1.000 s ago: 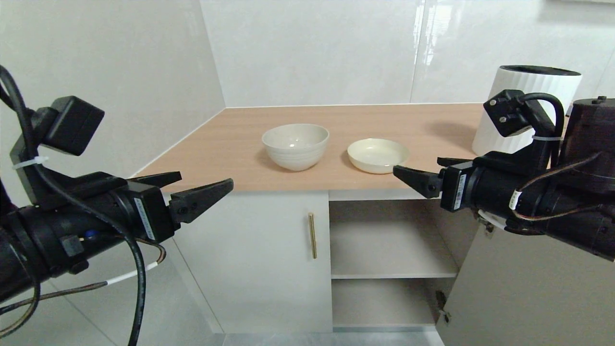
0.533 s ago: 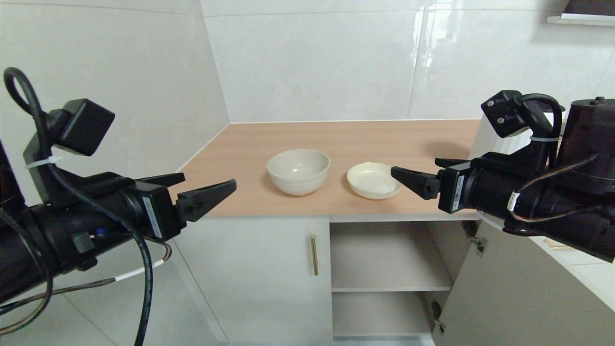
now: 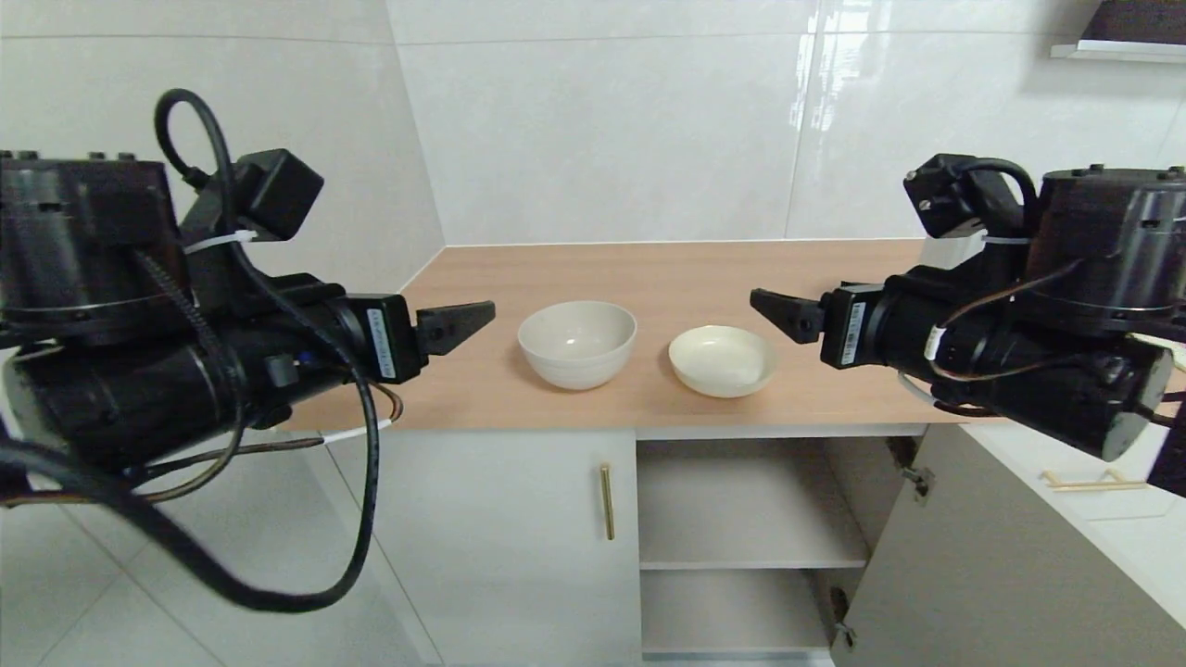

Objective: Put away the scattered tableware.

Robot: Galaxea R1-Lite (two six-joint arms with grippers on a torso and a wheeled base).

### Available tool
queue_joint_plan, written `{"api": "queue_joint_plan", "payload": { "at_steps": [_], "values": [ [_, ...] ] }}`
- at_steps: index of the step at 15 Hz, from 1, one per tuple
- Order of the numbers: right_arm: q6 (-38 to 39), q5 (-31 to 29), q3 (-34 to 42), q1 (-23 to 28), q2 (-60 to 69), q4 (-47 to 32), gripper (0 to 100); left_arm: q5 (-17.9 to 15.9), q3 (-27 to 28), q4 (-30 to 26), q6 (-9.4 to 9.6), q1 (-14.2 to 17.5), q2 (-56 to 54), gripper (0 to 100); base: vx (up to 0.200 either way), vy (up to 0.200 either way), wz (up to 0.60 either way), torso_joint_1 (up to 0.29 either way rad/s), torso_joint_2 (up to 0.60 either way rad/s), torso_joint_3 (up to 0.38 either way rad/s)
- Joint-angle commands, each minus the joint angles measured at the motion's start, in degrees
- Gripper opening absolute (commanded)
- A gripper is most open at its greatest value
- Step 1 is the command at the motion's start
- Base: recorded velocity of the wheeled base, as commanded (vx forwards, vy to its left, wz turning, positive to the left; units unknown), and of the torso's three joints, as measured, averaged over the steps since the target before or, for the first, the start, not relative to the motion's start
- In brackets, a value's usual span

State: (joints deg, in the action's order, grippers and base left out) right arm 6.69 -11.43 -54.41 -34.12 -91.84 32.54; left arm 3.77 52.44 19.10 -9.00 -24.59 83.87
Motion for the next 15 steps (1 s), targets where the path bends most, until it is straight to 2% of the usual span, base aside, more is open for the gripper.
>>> {"api": "queue_joint_plan", "payload": {
  "at_steps": [1, 3, 5, 7, 9, 10, 11, 12, 13, 15],
  "values": [
    [0.07, -2.19, -2.63, 3.71, -7.38, -0.11, 100, 6.43, 3.98, -2.84, -0.06, -0.02, 10.26, 100, 0.000, 0.000, 0.00, 0.000, 0.00, 0.000],
    [0.07, -2.10, -5.80, 4.68, -8.70, -1.42, 100, 11.26, 7.94, -3.90, -0.41, 0.15, 12.72, 100, 0.000, 0.000, 0.00, 0.000, 0.00, 0.000],
    [0.25, -2.28, -7.03, 5.12, -9.67, -3.80, 100, 11.61, 8.73, -7.59, -0.85, 0.07, 13.34, 100, 0.000, 0.000, 0.00, 0.000, 0.00, 0.000],
    [0.69, -2.36, -6.77, 5.56, -10.28, -3.71, 100, 11.53, 11.28, -8.64, -0.85, -0.11, 16.24, 100, 0.000, 0.000, 0.00, 0.000, 0.00, 0.000],
    [0.87, -2.54, -6.50, 5.56, -10.11, -3.71, 100, 12.58, 19.54, -11.19, -0.58, -0.20, 20.81, 100, 0.000, 0.000, 0.00, 0.000, 0.00, 0.000],
    [0.87, -2.63, -5.89, 5.56, -9.58, -3.62, 100, 13.46, 28.24, -17.87, -0.58, -0.02, 23.53, 100, 0.000, 0.000, 0.00, 0.000, 0.00, 0.000],
    [0.87, -2.63, -5.62, 5.56, -9.49, -3.62, 100, 13.46, 30.96, -20.60, -0.76, -0.02, 24.59, 100, 0.000, 0.000, 0.00, 0.000, 0.00, 0.000],
    [0.87, -2.72, -5.10, 5.56, -8.97, -3.62, 100, 13.55, 36.33, -25.96, -1.73, -0.02, 27.66, 100, 0.000, 0.000, 0.00, 0.000, 0.00, 0.000],
    [0.87, -2.72, -4.83, 5.64, -8.18, -3.62, 100, 13.55, 37.73, -26.13, -2.43, -0.02, 29.95, 100, 0.000, 0.000, 0.00, 0.000, 0.00, 0.000],
    [0.87, -2.72, -4.66, 5.64, -7.65, -3.62, 100, 13.64, 40.10, -26.13, -2.52, 0.33, 33.64, 100, 0.000, 0.000, 0.00, 0.000, 0.00, 0.000]
  ]
}}
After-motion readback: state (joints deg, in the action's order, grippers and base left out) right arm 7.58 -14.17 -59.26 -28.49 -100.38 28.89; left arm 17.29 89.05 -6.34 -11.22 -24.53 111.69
